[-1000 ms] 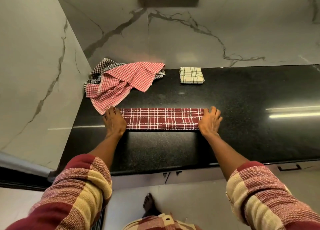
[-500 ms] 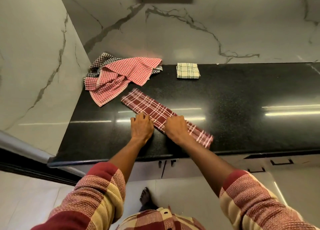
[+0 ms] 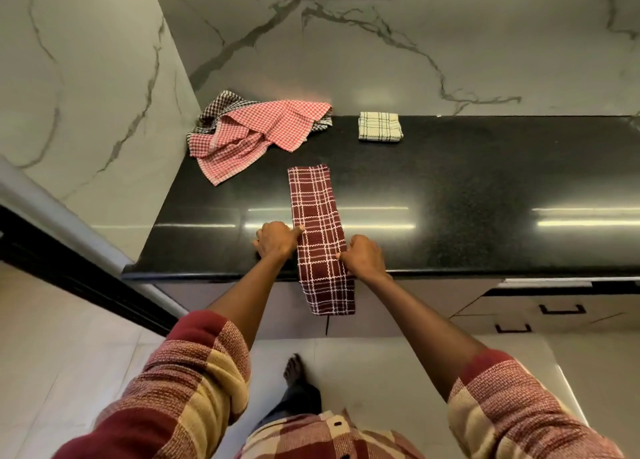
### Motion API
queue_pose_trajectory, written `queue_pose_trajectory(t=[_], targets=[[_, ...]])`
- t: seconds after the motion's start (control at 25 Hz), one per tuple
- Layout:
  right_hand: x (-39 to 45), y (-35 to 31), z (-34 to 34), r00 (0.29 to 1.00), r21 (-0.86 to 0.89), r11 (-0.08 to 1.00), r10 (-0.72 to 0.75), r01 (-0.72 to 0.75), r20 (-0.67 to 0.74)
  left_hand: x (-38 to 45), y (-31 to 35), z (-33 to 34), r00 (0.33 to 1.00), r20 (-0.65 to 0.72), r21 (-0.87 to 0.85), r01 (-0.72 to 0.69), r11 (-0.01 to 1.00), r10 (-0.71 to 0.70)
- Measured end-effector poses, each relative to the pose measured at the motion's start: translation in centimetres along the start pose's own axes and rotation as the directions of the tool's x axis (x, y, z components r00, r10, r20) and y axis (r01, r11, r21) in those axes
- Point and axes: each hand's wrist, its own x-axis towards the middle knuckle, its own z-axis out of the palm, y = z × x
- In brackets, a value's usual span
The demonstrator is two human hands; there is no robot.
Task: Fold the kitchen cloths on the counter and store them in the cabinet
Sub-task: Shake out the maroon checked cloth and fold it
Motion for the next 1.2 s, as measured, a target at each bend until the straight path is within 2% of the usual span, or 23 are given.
queue_pose_trajectory(t=[0.08, 0.16, 0.24, 0.36, 0.44, 0.56, 0.72, 0.8, 0.88, 0.96, 1.04, 1.2], targets=[[-0.4, -0.3, 0.2, 1.000, 0.034, 0.999, 0.010, -0.010, -0.009, -0.9, -0.1, -0.4, 0.995, 0.092, -0.116, 0.047, 0.992, -0.036], [-0.3, -0.8, 0.0, 0.998, 0.058, 0.998, 0.030, -0.028, -0.046, -1.5, -0.3, -0.6, 0.990, 0.117, -0.174, 0.102, 0.980, -0.082], [-0.2, -1.2, -0.2, 0.998, 0.053, 0.998, 0.033, -0.030, -0.048, -2.0, -0.4, -0.8, 0.986, 0.141, -0.316, 0.132, 0.939, -0.091], [0.2, -1.7, -0.4, 1.000, 0.013, 1.000, 0.019, -0.019, -0.017, -1.9, -0.7, -1.6, 0.968, 0.239, -0.611, 0.209, 0.764, -0.074], [0.8, -2.2, -0.4, 1.000, 0.021, 1.000, 0.008, -0.008, 0.013, -1.9, -1.1, -2.2, 0.949, 0.309, -0.715, 0.270, 0.645, -0.054], [1.6, -2.9, -0.5, 0.998, 0.043, 0.999, 0.026, -0.028, 0.056, -1.5, -1.5, -2.6, 0.932, 0.363, -0.767, 0.287, 0.574, 0.019], [2.5, -3.6, -1.1, 0.989, 0.092, 0.990, 0.091, -0.103, 0.119, -0.6, -1.9, -2.8, 0.888, 0.448, -0.764, 0.321, 0.559, 0.102], [2.8, -3.8, -1.4, 0.981, 0.217, 0.968, 0.090, -0.127, 0.174, -0.2, -2.0, -2.8, 0.878, 0.466, -0.768, 0.339, 0.543, 0.110], [2.8, -4.2, -1.5, 0.969, 0.452, 0.873, 0.079, -0.181, 0.235, 0.0, -1.9, -3.2, 0.877, 0.464, -0.788, 0.345, 0.510, 0.123], [2.6, -4.7, -1.4, 0.953, 0.659, 0.710, 0.056, -0.248, 0.299, 0.2, -1.8, -3.7, 0.879, 0.457, -0.799, 0.337, 0.498, 0.137], [2.3, -5.2, -1.2, 0.952, 0.762, 0.592, 0.032, -0.262, 0.303, 0.4, -1.7, -4.4, 0.886, 0.444, -0.789, 0.317, 0.526, 0.132], [2.4, -5.6, -1.7, 0.975, 0.752, 0.643, -0.032, -0.147, 0.218, 0.6, -2.0, -5.4, 0.903, 0.397, -0.763, 0.224, 0.606, 0.166]])
